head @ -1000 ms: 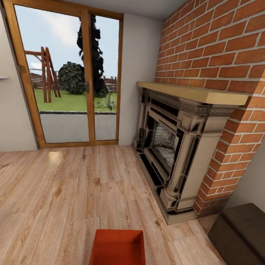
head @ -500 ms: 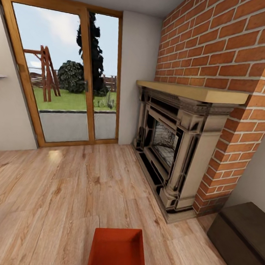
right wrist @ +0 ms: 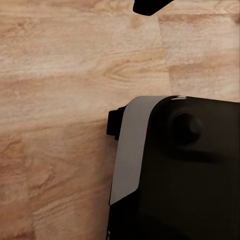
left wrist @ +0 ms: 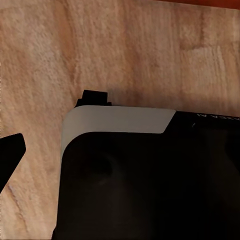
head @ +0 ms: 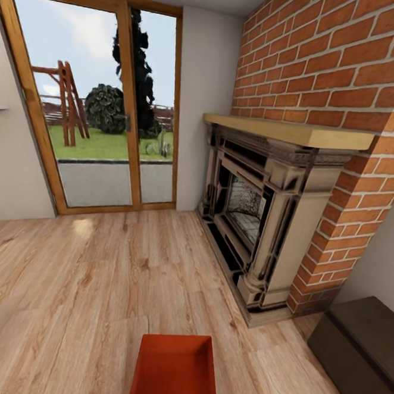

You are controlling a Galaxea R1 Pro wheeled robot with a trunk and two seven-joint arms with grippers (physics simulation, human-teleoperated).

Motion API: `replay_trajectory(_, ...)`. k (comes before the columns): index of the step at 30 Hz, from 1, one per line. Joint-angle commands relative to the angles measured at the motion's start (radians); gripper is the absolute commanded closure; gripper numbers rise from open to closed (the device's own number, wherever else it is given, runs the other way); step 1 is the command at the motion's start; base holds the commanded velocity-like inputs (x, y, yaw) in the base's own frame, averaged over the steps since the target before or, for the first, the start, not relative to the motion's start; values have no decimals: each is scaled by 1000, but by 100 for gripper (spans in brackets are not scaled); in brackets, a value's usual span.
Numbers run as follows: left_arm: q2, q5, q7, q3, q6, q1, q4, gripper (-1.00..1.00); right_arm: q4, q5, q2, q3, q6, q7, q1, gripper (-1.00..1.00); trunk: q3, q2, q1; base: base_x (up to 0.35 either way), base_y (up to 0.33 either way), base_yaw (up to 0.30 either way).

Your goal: Move the two storage containers from the living room to the garage. In the garage, place one container on the floor and stack the other container on top of it (either order is fine).

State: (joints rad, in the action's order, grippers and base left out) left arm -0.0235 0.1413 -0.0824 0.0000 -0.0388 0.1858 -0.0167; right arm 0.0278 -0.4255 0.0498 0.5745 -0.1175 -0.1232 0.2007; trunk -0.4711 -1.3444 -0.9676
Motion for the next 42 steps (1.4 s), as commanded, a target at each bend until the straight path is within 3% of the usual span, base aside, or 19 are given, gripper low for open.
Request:
replay_trajectory(1,0,9,-5,-1,-3,1,1,-100,3,-9,1,8,-5,-1,1,-100,-3,-1,0,0,0,0)
replay_trajectory(42,2,9,-5,-2,-3,1,1,-100,3,-12,1,8,7,3,1,-100,-69,-1,0,0,0,0)
